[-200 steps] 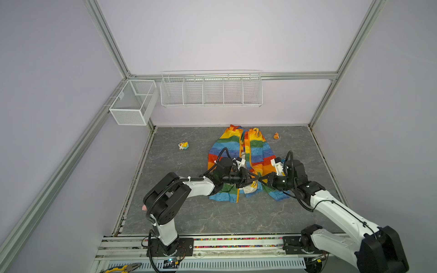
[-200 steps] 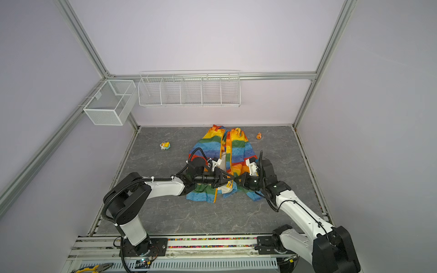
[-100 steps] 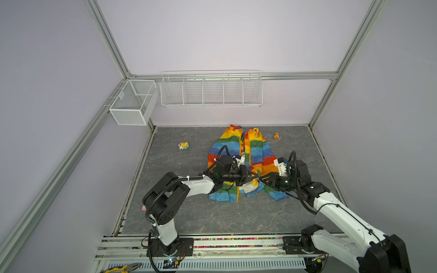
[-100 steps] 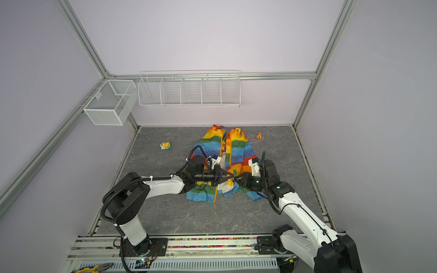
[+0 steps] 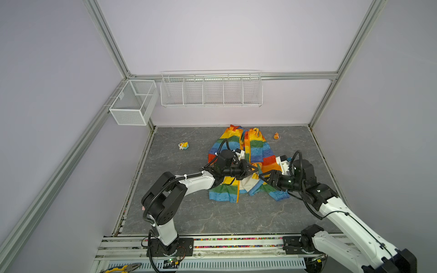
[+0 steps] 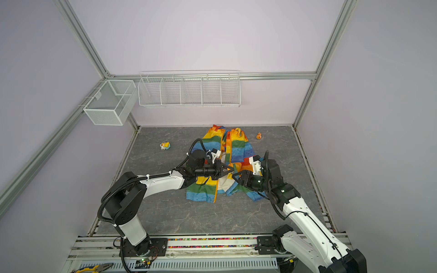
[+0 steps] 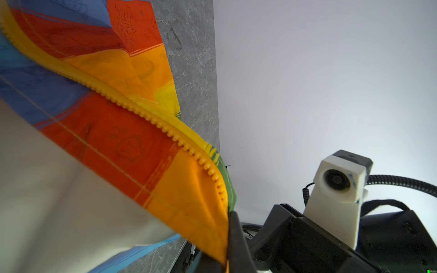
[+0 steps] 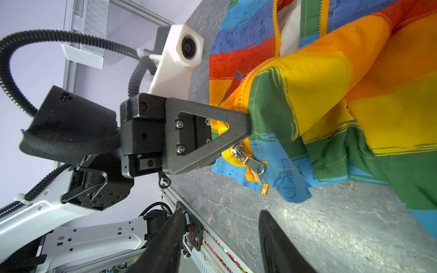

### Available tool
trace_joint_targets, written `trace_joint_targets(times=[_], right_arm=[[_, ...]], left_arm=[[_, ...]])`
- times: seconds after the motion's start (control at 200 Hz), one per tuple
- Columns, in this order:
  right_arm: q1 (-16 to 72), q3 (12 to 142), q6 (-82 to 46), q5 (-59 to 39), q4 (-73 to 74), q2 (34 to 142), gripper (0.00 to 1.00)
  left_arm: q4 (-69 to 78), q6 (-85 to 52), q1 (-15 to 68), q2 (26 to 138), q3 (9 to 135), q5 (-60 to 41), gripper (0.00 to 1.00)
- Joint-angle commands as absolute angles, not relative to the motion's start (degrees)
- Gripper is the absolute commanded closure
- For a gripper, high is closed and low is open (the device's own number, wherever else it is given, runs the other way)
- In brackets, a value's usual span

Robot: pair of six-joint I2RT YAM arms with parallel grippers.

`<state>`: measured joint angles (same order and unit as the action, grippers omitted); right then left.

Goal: Zip up the jacket

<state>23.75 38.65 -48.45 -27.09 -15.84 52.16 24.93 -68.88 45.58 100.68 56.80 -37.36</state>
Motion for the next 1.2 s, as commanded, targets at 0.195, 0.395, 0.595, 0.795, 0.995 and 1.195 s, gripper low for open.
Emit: trace_joint_targets(times=[0.195, 0.395, 0.595, 0.795, 0.995, 1.195], right_arm=[[24.0, 36.4, -52.4, -30.1, -6.2, 56.7, 0.46], [23.8, 36.7, -52.2, -29.4, -6.1, 57.1, 0.44], [23.6, 36.6, -53.0, -30.1, -4.2, 57.9, 0.46], [23.6, 36.2, -54.1, -31.2, -2.2, 58.1, 0.5], [23.5, 35.7, -55.0, -31.6, -1.7, 57.2, 0.55], [23.4, 35.3, -54.9, -31.3, -2.4, 56.6, 0.62]], left_arm=[[32.4, -74.2, 45.5, 100.0, 55.4, -39.0, 1.0], [35.2, -76.3, 45.6, 100.2, 54.6, -39.7, 1.0], [37.1, -78.0, 46.1, 99.9, 53.7, -40.2, 1.0], [41.1, -80.5, 46.2, 99.9, 51.7, -40.3, 1.0], [41.1, -80.4, 46.2, 99.8, 52.0, -40.2, 1.0], [41.0, -80.3, 46.2, 99.8, 51.9, -40.1, 1.0]])
